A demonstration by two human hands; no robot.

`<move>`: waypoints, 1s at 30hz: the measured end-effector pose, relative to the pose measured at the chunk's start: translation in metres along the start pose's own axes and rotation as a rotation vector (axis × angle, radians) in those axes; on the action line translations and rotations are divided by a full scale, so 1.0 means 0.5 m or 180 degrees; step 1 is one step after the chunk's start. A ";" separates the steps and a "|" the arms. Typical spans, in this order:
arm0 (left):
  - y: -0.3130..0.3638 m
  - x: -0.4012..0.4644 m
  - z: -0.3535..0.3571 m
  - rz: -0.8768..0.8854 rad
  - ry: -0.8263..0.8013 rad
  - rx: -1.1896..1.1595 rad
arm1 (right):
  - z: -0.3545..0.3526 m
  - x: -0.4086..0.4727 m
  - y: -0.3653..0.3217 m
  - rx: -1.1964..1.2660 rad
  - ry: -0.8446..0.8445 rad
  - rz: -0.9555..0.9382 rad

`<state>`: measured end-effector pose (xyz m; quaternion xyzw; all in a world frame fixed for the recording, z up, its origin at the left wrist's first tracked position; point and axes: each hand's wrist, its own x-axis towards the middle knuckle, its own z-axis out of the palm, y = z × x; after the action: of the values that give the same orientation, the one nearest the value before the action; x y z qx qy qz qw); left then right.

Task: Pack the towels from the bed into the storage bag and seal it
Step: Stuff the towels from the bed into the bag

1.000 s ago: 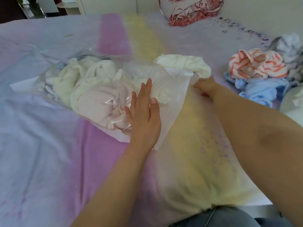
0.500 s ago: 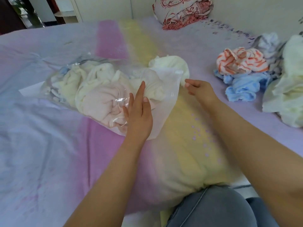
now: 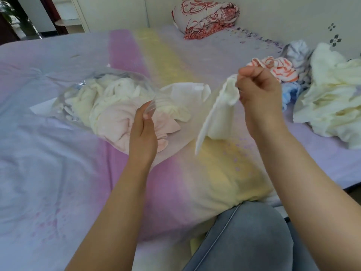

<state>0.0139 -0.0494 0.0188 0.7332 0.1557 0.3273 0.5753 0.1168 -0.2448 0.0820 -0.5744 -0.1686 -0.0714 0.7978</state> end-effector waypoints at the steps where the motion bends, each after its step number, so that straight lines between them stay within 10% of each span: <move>1: 0.004 -0.001 -0.011 0.0011 0.0031 -0.0061 | 0.011 0.033 0.034 -0.0514 0.0225 -0.0109; 8: 0.025 -0.011 -0.047 0.0110 -0.0031 -0.0110 | -0.041 0.065 0.268 -0.4565 -0.2107 0.1255; 17: 0.027 -0.005 -0.024 0.0035 -0.0225 -0.0101 | -0.039 -0.033 0.119 -0.3594 -0.1925 0.1372; 21: 0.033 -0.019 -0.021 0.0001 -0.0255 -0.0110 | 0.052 -0.044 0.102 -0.2670 -0.1406 0.0270; 26: 0.033 -0.025 -0.016 0.0052 -0.0303 0.0074 | 0.121 -0.093 0.243 -0.4262 -0.2506 0.0390; 30: 0.021 -0.022 -0.018 0.0024 -0.0416 0.0078 | 0.071 -0.121 0.279 -0.4797 -0.1302 -0.0444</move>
<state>-0.0018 -0.0526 0.0264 0.7607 0.1190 0.2790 0.5739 0.0966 -0.1701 -0.0533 -0.9508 -0.2540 -0.1092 0.1396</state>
